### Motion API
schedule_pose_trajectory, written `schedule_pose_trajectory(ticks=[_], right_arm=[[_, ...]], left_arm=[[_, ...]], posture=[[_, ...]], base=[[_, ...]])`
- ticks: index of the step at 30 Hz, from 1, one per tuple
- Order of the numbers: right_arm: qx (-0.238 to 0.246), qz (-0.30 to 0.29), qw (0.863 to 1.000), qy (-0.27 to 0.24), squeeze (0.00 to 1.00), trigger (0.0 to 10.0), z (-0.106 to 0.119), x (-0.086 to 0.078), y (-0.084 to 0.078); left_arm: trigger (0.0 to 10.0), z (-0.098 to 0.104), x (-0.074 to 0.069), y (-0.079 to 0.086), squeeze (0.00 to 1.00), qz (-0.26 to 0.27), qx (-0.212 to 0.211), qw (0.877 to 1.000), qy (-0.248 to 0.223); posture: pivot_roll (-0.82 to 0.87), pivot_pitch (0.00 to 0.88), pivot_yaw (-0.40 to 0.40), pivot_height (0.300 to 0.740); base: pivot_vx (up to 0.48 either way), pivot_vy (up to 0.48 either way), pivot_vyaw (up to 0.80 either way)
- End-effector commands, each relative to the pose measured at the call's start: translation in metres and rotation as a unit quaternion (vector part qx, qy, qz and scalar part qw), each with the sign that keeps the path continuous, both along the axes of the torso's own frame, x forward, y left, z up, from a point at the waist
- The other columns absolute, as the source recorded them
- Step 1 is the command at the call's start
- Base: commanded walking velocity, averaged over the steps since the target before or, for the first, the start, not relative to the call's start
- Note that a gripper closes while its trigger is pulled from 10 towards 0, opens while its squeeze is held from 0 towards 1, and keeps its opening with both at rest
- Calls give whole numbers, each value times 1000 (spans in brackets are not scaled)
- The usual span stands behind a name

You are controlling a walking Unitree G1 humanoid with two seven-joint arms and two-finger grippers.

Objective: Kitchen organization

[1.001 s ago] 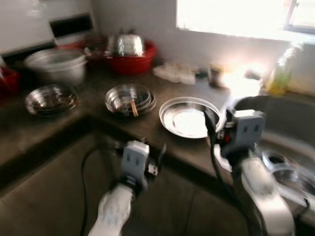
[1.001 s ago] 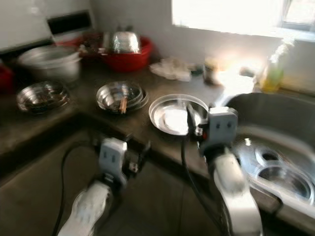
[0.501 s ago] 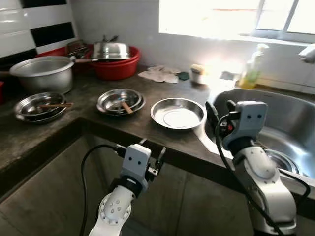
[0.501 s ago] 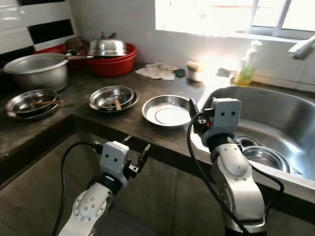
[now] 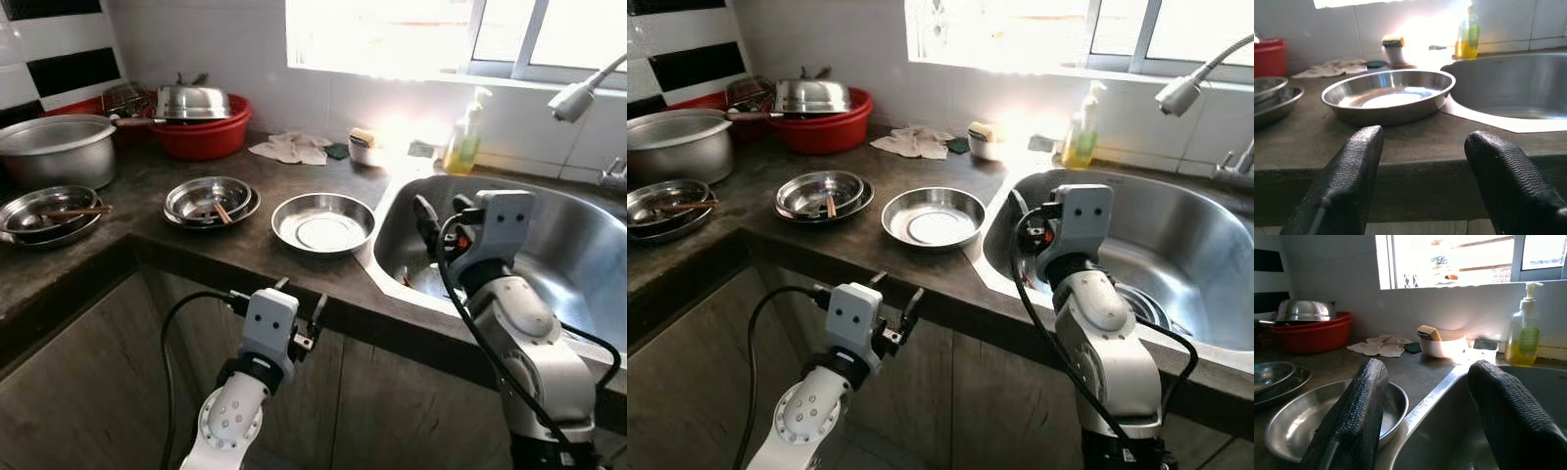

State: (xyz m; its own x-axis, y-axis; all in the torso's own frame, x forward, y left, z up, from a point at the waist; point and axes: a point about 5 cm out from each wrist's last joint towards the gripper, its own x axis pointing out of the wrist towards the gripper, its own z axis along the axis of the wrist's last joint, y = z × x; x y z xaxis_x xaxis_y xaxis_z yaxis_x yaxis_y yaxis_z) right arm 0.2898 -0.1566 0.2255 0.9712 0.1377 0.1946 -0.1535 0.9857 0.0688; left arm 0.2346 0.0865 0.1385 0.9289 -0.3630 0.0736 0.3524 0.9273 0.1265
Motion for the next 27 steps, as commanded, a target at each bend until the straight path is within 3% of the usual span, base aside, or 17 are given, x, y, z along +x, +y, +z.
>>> schedule_pose_trajectory(ticks=[1, 15, 23, 27], right_arm=[[4, 9, 1000, 6, 0, 10000, 1, 2, 1], [1, 14, 1000, -3, 0, 10000, 6, 7, 4], [-15, 16, 1000, -10, 0, 10000, 10, 12, 9], [-4, 17, 1000, -10, 0, 10000, 14, 16, 9]], left_arm=[[10000, 0, -1, 1, 0, 4, 9, 1000, 0], [10000, 3, -2, 1, 0, 5, 13, 1000, -14], [10000, 4, 2, 7, 0, 37, 6, 999, -6], [10000, 2, 3, 10, 0, 45, 12, 999, -6]], posture=[[99, 5, -48, 740], [104, 9, -51, 740], [106, 12, -54, 740], [106, 14, -55, 740]], base=[[0, 0, 0], [0, -22, 0], [244, -258, 794], [0, 0, 0]])
